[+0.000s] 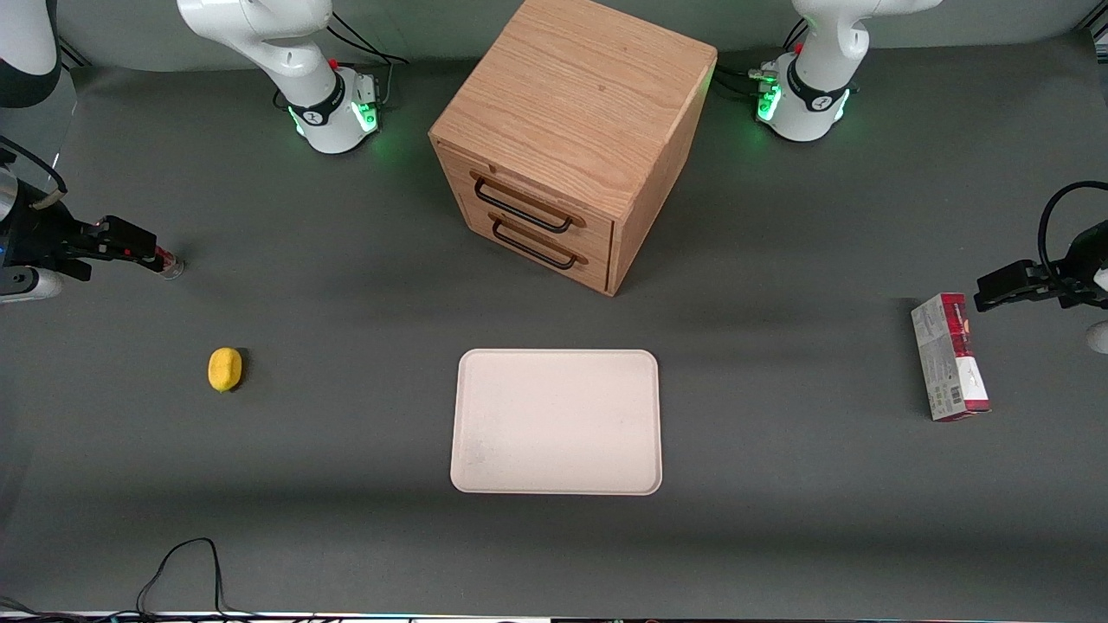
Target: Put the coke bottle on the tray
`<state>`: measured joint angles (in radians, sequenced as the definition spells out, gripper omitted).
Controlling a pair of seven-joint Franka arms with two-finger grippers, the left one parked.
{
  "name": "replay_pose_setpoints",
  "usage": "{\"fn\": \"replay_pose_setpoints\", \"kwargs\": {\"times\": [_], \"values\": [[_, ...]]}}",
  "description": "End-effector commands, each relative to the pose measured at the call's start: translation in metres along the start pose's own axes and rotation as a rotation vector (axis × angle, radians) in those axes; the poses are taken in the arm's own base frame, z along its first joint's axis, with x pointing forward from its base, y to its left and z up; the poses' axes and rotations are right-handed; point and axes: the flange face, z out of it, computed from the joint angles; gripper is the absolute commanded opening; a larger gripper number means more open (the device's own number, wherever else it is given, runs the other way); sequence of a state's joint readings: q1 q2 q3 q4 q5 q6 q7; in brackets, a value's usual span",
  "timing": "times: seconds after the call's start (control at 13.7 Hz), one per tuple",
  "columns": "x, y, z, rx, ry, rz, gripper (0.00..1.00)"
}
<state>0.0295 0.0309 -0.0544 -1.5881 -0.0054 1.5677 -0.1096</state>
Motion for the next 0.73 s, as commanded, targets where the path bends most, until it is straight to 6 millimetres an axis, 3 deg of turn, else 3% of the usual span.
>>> {"fn": "replay_pose_setpoints", "kwargs": {"times": [0.0,0.15,0.22,0.44,0.66], "values": [[0.003,0.001,-0.003,-0.015,-0.004,-0.019,1.00],[0.002,0.007,-0.004,-0.016,-0.003,-0.022,1.00],[-0.001,0.022,-0.005,-0.017,-0.001,-0.004,1.00],[-0.024,0.109,-0.010,-0.015,-0.001,0.002,1.00],[-0.063,0.201,-0.007,-0.014,0.000,0.007,1.00]]}}
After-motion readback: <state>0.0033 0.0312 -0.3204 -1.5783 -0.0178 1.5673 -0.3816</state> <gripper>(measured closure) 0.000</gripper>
